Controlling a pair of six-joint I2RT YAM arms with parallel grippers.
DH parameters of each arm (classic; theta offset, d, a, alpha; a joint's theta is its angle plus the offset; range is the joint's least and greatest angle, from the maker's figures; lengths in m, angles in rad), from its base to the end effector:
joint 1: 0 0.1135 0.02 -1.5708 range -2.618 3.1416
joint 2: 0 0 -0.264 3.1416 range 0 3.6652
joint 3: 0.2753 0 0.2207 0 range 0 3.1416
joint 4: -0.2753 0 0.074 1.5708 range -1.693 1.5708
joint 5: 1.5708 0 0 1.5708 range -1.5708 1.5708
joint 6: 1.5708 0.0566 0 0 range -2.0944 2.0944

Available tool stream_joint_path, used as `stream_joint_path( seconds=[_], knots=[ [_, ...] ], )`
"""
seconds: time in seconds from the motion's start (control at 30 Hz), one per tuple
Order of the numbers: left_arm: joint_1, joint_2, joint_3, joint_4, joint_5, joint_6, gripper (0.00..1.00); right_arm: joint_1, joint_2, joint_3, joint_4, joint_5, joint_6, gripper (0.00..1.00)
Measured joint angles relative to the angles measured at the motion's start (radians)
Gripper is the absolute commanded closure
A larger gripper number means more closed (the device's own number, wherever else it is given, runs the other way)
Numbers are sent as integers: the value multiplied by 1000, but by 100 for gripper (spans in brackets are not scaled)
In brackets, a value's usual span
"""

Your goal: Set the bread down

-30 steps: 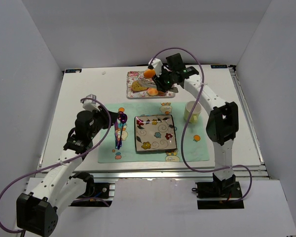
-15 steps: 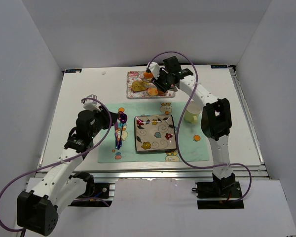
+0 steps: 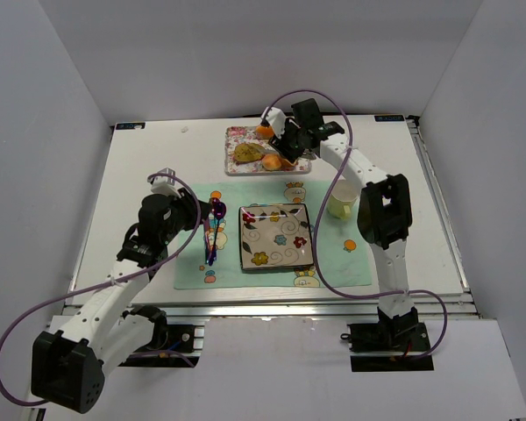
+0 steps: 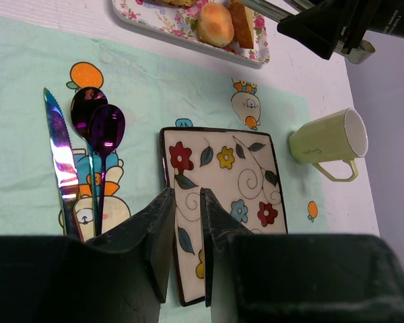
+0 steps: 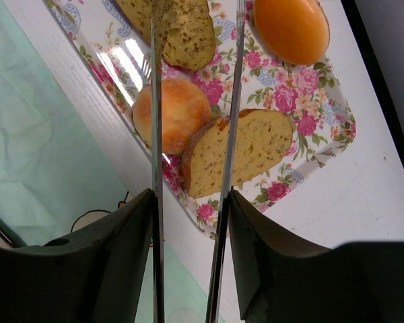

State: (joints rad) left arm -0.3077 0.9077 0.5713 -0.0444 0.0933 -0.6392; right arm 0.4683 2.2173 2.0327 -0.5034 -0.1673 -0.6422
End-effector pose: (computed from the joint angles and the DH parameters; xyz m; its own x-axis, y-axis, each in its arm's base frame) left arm 0.1879 -0.0652 0.2596 -0.5133 -0.4601 -0.7244 0.0969 0.8077 -0.5816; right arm 0.4411 0.2337 0.2618 -0.1184 -0.7217 -0.6819 -0.7877 0.4864 -0.3780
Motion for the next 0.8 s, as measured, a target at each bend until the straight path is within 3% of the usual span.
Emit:
stream_joint_path(
  seconds=[0.8],
  knots=[
    [0, 19, 19, -1, 0, 11, 68, -37, 80, 62, -51, -135, 10, 52]
  ],
)
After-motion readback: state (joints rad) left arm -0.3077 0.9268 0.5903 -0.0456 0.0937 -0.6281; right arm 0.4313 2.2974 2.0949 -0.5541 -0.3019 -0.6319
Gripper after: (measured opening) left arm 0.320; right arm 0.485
